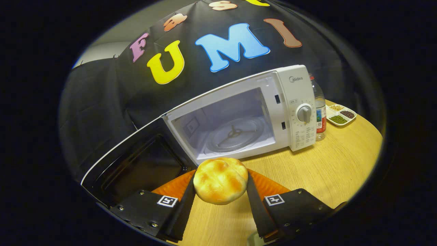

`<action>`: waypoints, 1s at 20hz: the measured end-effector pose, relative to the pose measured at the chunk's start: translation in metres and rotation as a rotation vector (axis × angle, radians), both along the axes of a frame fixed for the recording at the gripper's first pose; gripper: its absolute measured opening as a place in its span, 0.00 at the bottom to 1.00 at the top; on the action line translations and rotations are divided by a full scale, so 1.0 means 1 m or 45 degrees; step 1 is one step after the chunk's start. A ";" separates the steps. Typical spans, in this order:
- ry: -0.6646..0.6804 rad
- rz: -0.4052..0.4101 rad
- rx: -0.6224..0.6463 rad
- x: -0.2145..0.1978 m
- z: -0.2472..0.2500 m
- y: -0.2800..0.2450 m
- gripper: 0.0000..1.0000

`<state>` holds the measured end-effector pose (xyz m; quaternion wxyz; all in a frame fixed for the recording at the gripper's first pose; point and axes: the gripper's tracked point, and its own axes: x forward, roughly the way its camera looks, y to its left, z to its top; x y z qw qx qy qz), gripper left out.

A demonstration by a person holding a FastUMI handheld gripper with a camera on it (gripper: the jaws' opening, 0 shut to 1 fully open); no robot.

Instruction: Open the microwave, put the food inside, and close the microwave door.

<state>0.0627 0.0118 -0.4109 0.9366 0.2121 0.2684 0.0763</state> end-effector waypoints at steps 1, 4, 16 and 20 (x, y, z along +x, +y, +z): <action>-0.009 -0.026 0.019 0.014 -0.001 0.003 0.77; -0.029 -0.115 -0.011 0.058 -0.015 0.006 0.77; -0.087 -0.378 -0.060 0.167 -0.063 0.012 0.78; -0.019 -0.417 0.032 0.185 -0.079 0.018 0.80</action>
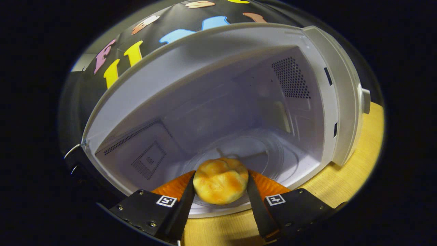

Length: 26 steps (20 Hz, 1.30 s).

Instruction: Open the microwave, put the food inside, and close the microwave door.

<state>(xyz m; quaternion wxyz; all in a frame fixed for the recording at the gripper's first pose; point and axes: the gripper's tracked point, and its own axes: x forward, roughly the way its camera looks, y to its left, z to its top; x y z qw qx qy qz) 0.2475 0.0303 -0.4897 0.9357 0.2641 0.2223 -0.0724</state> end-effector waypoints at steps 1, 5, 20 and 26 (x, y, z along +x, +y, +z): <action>0.006 -0.017 0.033 0.004 -0.003 0.000 0.79; -0.036 -0.025 0.022 0.014 0.000 0.006 0.80; -0.069 0.145 -0.009 -0.036 0.054 0.011 0.97; -0.290 0.474 -0.035 -0.151 0.147 0.045 0.96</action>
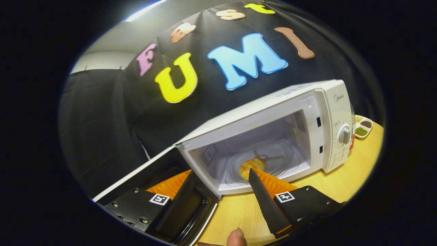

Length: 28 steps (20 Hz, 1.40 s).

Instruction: Open the microwave, put the food inside, and close the microwave door.

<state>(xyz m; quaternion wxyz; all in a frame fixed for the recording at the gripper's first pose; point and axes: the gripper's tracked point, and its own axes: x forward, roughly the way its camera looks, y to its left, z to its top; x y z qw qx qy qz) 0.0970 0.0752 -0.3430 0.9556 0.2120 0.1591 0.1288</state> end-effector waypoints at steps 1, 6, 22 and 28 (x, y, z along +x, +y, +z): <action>-0.062 0.048 -0.007 -0.022 0.019 0.006 0.96; -0.357 0.306 0.080 -0.136 0.109 0.047 0.96; -0.362 0.748 -0.281 -0.241 0.061 0.192 0.08; -0.316 0.790 -0.423 -0.232 0.008 0.215 0.08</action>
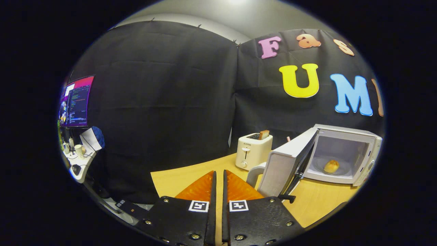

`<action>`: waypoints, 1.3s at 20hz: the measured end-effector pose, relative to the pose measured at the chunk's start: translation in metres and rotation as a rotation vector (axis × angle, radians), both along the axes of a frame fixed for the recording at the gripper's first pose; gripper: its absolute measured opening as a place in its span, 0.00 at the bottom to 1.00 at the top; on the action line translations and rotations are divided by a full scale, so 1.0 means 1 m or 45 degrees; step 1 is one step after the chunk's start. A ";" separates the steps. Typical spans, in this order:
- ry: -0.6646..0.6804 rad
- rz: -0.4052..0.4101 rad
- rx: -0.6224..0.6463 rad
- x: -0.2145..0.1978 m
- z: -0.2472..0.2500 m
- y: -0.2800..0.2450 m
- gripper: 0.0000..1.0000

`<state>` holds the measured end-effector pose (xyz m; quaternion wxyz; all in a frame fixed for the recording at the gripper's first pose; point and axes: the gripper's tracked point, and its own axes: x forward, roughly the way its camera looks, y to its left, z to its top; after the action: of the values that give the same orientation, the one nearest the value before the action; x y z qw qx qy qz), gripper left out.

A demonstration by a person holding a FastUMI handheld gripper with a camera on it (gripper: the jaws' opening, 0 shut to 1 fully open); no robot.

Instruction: Open the microwave, put the food inside, and close the microwave door.

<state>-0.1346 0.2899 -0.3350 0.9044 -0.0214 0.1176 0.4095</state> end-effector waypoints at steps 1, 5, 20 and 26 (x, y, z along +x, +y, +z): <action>-0.005 -0.006 -0.018 0.004 -0.005 0.001 0.08; 0.015 -0.030 -0.050 0.021 -0.022 -0.017 0.08; 0.075 -0.171 -0.064 0.012 -0.033 -0.113 0.04; 0.089 -0.375 -0.089 0.035 -0.036 -0.179 0.04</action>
<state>-0.0993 0.1112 -0.3713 0.9488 -0.0211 0.1650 0.2686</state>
